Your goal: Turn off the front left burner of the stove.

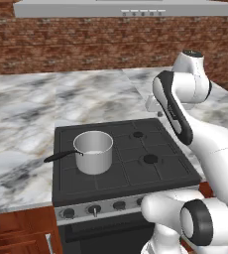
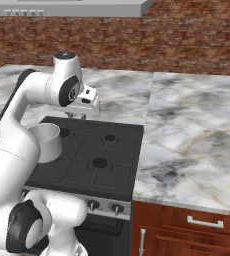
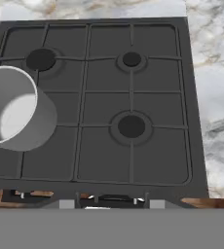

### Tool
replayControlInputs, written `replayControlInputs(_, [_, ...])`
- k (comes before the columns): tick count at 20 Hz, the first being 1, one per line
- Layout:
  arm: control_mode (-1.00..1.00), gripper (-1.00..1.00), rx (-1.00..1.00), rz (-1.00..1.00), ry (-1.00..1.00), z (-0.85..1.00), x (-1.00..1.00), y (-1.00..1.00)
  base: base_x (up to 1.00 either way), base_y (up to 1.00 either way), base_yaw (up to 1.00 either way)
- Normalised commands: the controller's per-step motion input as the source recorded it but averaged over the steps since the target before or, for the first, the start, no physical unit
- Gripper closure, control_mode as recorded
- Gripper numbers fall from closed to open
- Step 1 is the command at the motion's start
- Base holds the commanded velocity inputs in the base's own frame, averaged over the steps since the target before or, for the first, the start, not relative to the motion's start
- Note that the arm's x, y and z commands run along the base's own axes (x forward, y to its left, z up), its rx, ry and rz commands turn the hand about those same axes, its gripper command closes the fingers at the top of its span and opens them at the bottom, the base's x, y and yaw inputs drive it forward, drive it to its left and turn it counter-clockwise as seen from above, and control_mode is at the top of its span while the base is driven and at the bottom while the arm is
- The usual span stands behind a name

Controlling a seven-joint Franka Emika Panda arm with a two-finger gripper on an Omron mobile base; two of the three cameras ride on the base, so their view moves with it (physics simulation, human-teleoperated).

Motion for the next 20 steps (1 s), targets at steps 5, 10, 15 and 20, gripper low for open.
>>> replayControlInputs(5, [-1.0, -1.0, -0.08, 0.07, 0.0, -0.13, -0.46, 0.12, 0.0, 0.0, 0.0])
replayControlInputs(10, [-1.0, -1.0, -0.24, 0.22, -0.02, -0.22, -0.71, 0.78, 0.0, 0.0, 0.0])
replayControlInputs(15, [-1.0, -1.0, -0.28, 0.33, 0.0, -0.2, -0.48, 0.96, 0.0, 0.0, 0.0])
replayControlInputs(20, [-1.0, -1.0, -0.27, 0.37, 0.06, -0.13, -0.26, 0.84, 0.0, 0.0, 0.0])
